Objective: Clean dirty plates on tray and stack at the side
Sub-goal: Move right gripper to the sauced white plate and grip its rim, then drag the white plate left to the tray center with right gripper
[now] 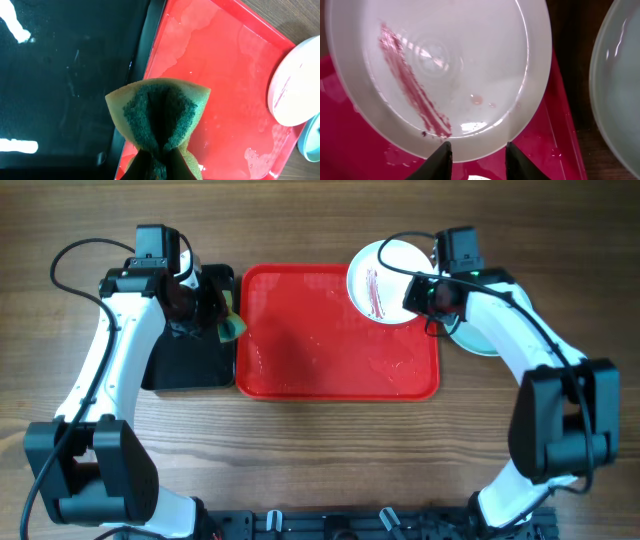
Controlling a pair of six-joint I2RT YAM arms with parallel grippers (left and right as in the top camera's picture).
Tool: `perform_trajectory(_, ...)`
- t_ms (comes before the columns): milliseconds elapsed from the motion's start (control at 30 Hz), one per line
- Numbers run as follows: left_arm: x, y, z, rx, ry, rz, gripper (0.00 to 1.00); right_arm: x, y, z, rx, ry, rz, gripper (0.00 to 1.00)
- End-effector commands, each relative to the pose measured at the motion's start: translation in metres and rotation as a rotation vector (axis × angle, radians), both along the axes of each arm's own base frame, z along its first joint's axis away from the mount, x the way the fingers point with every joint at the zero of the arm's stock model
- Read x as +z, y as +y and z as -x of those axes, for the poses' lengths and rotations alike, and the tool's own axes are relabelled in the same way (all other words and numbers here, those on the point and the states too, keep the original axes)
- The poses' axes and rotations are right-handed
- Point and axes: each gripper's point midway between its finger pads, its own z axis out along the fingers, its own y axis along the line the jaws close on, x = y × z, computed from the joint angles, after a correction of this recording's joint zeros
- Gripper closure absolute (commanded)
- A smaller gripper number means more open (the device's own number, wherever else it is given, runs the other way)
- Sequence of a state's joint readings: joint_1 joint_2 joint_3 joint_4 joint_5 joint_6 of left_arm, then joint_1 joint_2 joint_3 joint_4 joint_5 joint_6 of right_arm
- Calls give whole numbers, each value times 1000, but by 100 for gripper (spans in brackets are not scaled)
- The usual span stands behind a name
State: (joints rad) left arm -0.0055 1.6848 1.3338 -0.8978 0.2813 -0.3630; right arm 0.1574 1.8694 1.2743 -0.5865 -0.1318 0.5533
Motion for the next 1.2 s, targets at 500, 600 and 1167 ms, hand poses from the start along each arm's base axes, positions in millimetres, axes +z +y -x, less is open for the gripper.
perform_trajectory(500, 4, 0, -3, -16, -21, -11, 96, -47, 7, 29, 30, 199, -9, 96)
perform_trajectory(600, 4, 0, -3, -16, -21, -11, 96, -46, 17, 47, 75, 257, -24, 96)
perform_trajectory(1167, 4, 0, -5, -16, -31, -11, 96, -5, 53, 18, 508, 2, 230, 58)
